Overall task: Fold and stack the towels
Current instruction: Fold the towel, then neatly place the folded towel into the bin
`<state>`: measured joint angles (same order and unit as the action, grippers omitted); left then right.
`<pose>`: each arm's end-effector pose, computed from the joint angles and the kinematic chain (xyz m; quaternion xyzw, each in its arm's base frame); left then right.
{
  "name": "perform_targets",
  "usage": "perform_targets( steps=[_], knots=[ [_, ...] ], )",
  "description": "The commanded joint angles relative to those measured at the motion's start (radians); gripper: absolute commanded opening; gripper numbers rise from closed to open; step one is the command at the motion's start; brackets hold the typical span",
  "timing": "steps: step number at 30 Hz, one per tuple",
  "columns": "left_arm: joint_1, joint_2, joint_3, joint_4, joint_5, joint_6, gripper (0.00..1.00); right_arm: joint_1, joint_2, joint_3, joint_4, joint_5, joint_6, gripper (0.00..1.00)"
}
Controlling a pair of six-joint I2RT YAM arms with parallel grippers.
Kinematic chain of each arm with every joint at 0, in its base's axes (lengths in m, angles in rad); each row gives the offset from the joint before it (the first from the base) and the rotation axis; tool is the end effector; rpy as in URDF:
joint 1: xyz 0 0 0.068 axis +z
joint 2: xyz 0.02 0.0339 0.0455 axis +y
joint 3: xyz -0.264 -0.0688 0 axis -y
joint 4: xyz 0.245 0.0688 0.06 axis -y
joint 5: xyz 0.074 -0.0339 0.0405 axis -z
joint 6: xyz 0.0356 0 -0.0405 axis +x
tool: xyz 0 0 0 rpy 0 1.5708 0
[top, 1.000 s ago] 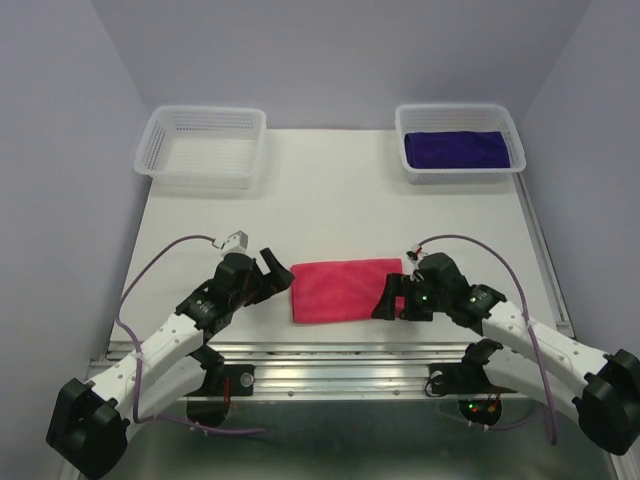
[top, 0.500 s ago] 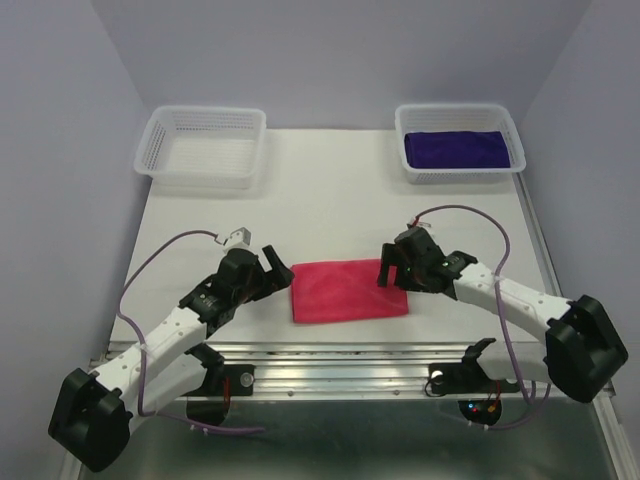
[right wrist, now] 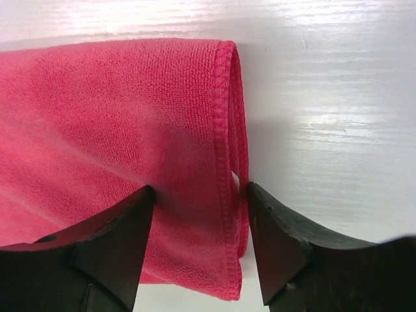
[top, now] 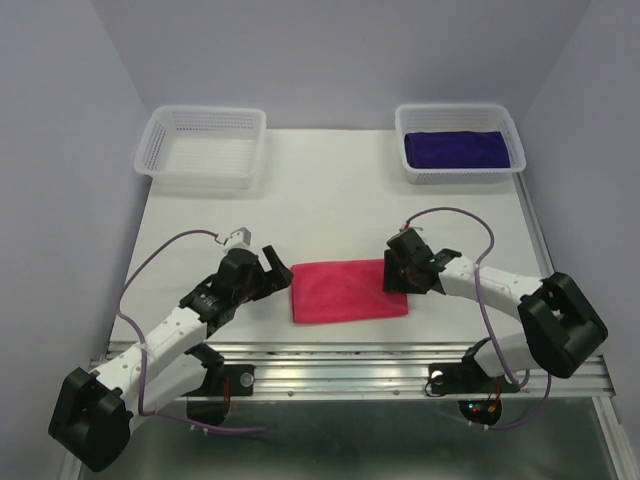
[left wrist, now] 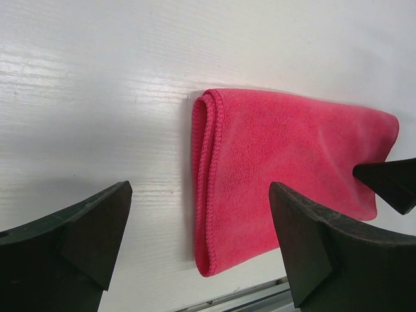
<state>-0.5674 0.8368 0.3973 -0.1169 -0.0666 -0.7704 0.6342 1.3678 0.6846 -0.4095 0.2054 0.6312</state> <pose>0.1559 -0.0966 0.2017 -0.1046 0.8675 -0.2782 0.3989 0.2015 0.1392 0.1673 0.0228 0.9665 0.0590 0.2488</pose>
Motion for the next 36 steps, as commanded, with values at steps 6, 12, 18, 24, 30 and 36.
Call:
perform_targets(
  steps=[6,12,18,24,30,36],
  knots=[
    [0.008,0.004,0.052,0.002,-0.041,0.011,0.99,-0.005,0.122,0.045,0.101,-0.040,-0.085,0.28],
    [0.017,-0.001,0.069,-0.001,-0.052,0.011,0.99,-0.007,0.249,0.268,0.098,-0.073,-0.255,0.05],
    [0.023,0.001,0.097,-0.023,-0.081,0.010,0.99,-0.007,0.422,0.522,0.037,0.034,-0.419,0.01],
    [0.037,0.007,0.107,-0.039,-0.093,0.006,0.99,-0.011,0.611,0.837,-0.037,0.186,-0.531,0.01],
    [0.043,0.012,0.117,-0.055,-0.111,-0.004,0.99,-0.063,0.773,1.133,-0.124,0.305,-0.564,0.01],
    [0.050,0.013,0.121,-0.059,-0.125,-0.009,0.99,-0.132,0.849,1.332,-0.152,0.364,-0.577,0.01]
  ],
)
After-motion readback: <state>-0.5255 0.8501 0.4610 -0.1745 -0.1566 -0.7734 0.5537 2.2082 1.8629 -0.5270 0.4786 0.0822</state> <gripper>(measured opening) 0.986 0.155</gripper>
